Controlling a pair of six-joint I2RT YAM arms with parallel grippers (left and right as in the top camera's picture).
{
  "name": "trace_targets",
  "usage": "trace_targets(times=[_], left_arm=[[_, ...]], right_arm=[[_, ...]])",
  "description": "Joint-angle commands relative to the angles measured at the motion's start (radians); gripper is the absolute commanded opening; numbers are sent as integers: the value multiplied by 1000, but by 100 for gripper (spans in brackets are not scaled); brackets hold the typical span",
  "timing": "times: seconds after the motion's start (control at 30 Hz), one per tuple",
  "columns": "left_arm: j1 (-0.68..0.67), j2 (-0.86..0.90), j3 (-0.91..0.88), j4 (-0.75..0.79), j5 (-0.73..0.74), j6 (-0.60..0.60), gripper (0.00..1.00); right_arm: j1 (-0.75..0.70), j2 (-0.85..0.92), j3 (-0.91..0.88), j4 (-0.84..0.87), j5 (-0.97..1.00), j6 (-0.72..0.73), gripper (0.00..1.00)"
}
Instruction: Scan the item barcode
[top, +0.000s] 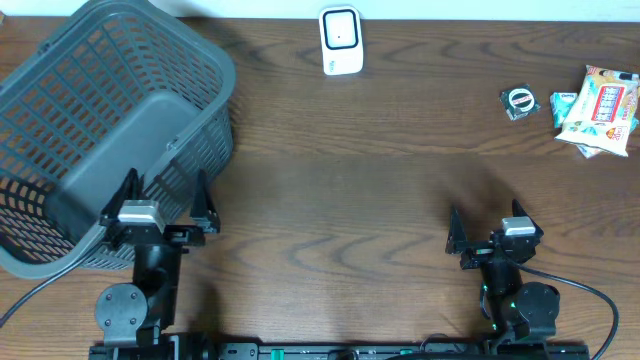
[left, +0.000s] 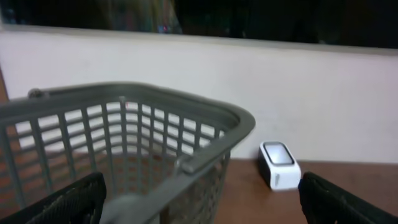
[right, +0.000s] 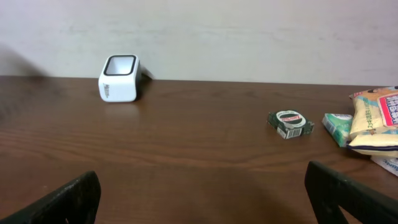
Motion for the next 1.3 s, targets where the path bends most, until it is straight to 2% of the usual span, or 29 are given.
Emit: trace_targets(times=[0.0, 0.1, 0.2, 0.4, 0.5, 0.63, 0.73, 0.97, 1.27], left_arm=[[-1, -18, -2, -12, 27, 7, 98], [-19, -33, -2, 34, 85, 63, 97], [-51, -53, -2, 45, 87, 63, 98], [-113, -56, -21, -171, 87, 58, 98], [-130, -56, -61, -180, 72, 55, 98], [-139, -58, -109, -176, -49, 55, 98], [-139, -59, -146, -172, -201, 55, 97], [-138, -61, -155, -117, -460, 56, 98], [-28, -61, -155, -24, -502, 67, 98]], right_arm=[[-4, -5, -3, -2, 4, -7, 99], [-4, -5, -3, -2, 4, -7, 99], [-4, -5, -3, -2, 4, -7, 99], [-4, -5, -3, -2, 4, -7, 99], [-4, -5, -3, -2, 4, -7, 99], [-4, -5, -3, -2, 4, -7, 99], [-4, -5, -3, -2, 4, -7, 99], [-4, -5, -3, -2, 4, -7, 99], [-4, -5, -3, -2, 4, -7, 99]])
